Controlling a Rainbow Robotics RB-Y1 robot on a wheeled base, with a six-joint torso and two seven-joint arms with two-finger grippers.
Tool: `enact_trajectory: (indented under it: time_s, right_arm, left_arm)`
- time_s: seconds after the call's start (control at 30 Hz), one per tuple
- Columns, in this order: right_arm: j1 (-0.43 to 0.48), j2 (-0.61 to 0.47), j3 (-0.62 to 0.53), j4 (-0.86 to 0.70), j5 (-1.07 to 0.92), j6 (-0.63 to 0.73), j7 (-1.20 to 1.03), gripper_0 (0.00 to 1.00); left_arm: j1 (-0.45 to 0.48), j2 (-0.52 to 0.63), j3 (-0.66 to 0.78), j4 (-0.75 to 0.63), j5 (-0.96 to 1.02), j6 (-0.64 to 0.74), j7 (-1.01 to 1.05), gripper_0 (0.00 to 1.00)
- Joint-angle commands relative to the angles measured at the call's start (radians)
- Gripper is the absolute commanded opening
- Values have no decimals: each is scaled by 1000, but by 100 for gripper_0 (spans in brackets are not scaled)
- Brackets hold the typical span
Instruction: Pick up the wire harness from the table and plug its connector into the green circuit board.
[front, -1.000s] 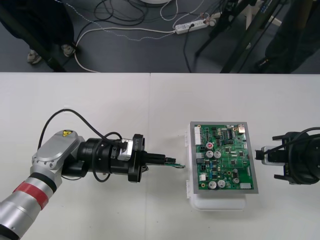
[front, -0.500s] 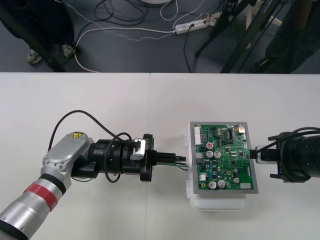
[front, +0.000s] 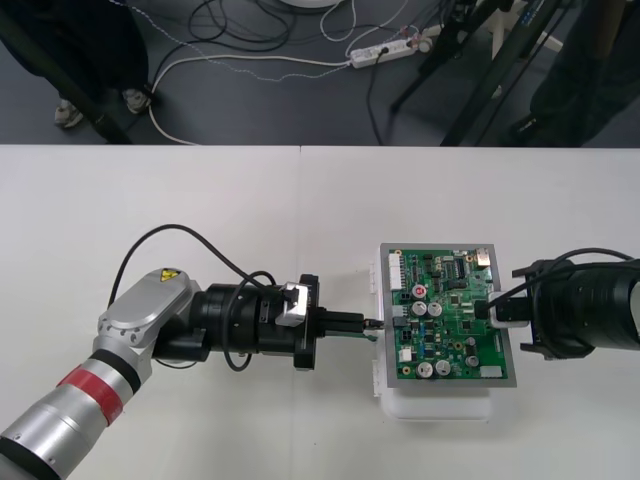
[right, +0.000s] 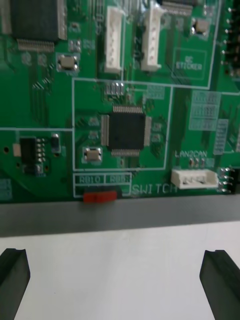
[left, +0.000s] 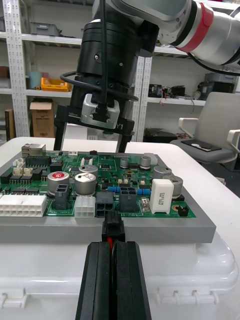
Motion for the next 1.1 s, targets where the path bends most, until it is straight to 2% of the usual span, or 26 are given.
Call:
enact_trajectory:
  time_s: [0.03, 1.1]
  right_arm:
    - [-23, 24, 35, -5, 26, -4, -10, 100]
    - [-13, 80, 52, -5, 11, -4, -66, 100]
  left_arm:
    - [-42, -29, -21, -8, 20, 42, -67, 0]
    - [-50, -54, -34, -8, 0, 69, -70, 0]
